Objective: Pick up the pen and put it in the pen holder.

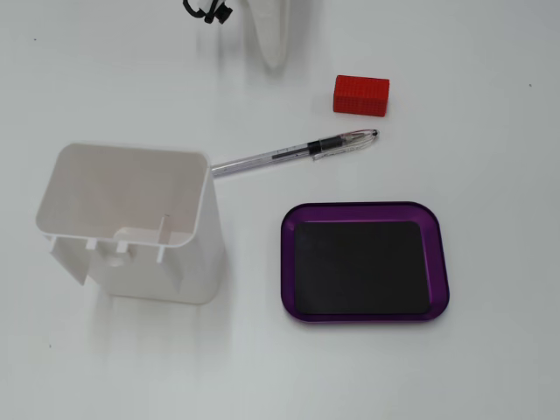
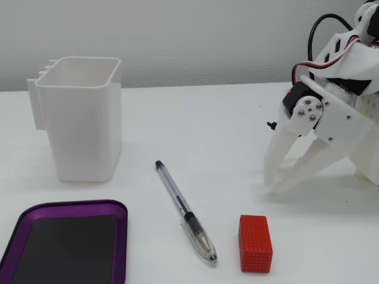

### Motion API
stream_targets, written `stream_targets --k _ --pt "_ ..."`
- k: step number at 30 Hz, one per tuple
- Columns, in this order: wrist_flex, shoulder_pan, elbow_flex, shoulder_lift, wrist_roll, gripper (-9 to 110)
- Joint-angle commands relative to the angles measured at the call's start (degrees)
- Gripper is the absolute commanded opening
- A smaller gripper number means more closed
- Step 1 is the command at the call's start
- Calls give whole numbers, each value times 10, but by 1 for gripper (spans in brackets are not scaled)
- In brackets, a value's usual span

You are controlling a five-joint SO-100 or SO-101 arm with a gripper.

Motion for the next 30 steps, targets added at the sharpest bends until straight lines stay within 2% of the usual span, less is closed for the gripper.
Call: stream_targets --k 1,19,26,30 --pt "-6 -2 4 60 -2 0" --pt "-7 4 -7 57 -4 0" --pt "-54 4 -165 36 -3 0" --pt "-67 0 -262 -90 -20 0"
